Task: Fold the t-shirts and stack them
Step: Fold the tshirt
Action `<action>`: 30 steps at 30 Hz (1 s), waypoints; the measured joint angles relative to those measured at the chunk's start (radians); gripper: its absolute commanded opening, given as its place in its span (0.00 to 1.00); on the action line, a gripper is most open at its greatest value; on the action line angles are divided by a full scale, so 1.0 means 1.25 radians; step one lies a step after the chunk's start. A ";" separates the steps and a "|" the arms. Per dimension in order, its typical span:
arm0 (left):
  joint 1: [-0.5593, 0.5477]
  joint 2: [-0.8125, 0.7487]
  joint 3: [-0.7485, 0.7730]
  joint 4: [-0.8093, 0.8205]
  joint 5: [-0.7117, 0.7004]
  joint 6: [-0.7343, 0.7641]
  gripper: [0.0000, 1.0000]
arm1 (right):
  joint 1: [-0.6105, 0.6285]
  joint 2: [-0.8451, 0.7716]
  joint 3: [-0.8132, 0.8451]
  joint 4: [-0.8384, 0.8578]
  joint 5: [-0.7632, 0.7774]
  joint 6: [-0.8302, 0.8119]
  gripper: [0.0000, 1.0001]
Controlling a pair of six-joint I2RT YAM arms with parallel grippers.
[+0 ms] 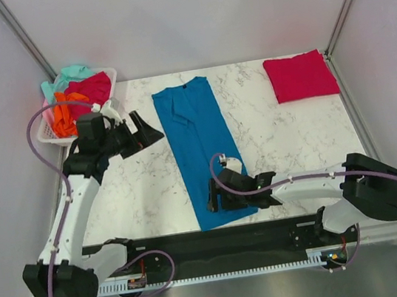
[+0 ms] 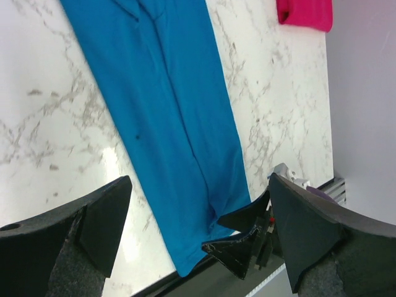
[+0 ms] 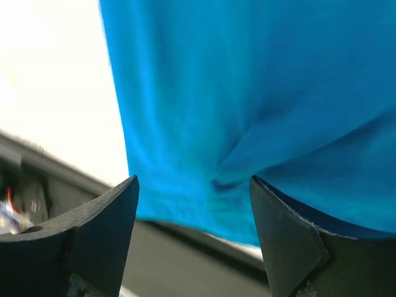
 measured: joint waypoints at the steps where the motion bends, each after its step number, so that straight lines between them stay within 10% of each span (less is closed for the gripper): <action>1: 0.000 -0.032 -0.022 -0.011 -0.002 0.004 1.00 | 0.032 0.000 0.016 -0.024 0.004 0.008 0.80; 10: -0.045 -0.275 -0.237 -0.091 -0.011 -0.009 1.00 | 0.120 -0.179 0.121 -0.276 0.155 0.051 0.79; 15: -0.245 -0.330 -0.324 -0.130 -0.097 -0.097 1.00 | 0.120 -0.381 -0.004 -0.375 0.253 0.130 0.68; 30: -0.483 -0.259 -0.514 -0.032 -0.230 -0.308 1.00 | 0.057 -0.312 -0.154 -0.337 0.279 0.161 0.51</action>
